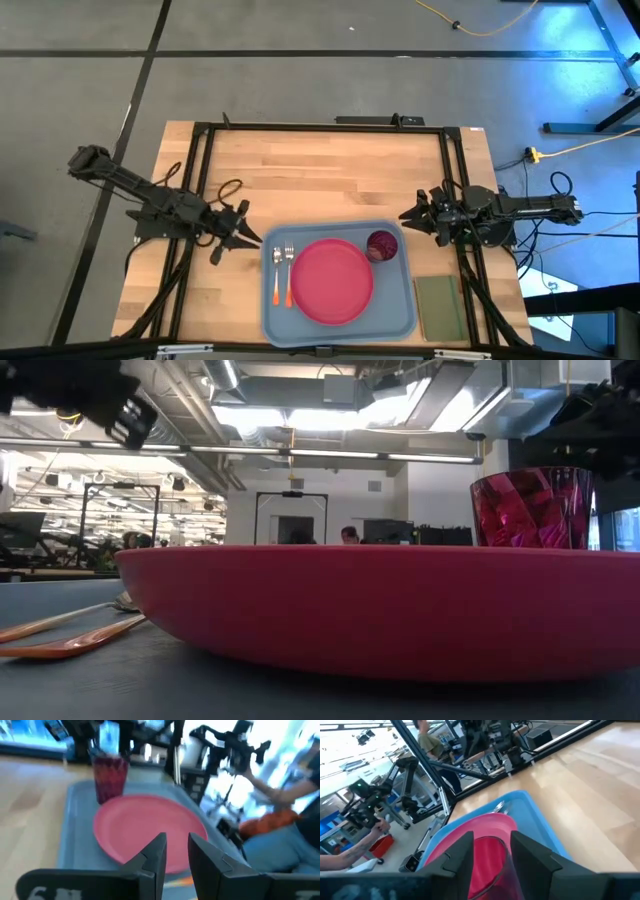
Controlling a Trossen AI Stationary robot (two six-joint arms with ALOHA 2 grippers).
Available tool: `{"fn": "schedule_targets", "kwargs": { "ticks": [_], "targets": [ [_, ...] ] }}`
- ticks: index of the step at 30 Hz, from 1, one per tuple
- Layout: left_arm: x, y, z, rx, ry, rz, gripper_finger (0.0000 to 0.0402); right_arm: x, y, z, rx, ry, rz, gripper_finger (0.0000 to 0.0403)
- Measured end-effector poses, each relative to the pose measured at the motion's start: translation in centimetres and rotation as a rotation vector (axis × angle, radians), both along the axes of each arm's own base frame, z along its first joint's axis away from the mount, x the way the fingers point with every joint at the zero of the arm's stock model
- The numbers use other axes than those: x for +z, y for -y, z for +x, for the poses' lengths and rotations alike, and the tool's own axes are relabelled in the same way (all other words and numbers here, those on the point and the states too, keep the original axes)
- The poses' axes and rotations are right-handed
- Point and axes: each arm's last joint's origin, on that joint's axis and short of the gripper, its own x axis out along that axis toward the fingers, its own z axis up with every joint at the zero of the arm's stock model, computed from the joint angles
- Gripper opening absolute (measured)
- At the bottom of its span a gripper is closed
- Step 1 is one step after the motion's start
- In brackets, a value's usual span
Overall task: Pick and place plate/cup/fork/spoon on tray
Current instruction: Return to Home Position
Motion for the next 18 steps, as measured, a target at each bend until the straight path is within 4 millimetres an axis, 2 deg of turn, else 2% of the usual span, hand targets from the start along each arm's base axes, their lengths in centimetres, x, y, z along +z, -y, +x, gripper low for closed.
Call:
{"fn": "schedule_targets", "kwargs": {
  "ticks": [5, 9, 14, 18],
  "targets": [
    [-2.6, -1.0, -0.7, 0.017, 0.127, -0.048, 0.0073, 0.0, 0.0, 0.0, 0.002, 0.009, -0.049, 0.0134],
    [-4.6, -1.7, -1.1, 0.029, 0.119, -0.053, 0.0073, 0.0, 0.0, 0.0, 0.003, 0.018, -0.098, 0.0134],
    [-4.9, -2.2, -1.1, 0.045, 0.124, -0.053, 0.0073, 0.0, 0.0, 0.0, 0.008, 0.031, -0.169, 0.0134],
    [-5.2, -2.6, -1.1, 0.009, 0.107, -0.027, 0.0073, 0.1, 0.0, 0.0, 0.009, 0.033, -0.146, 0.0134]
  ]
}}
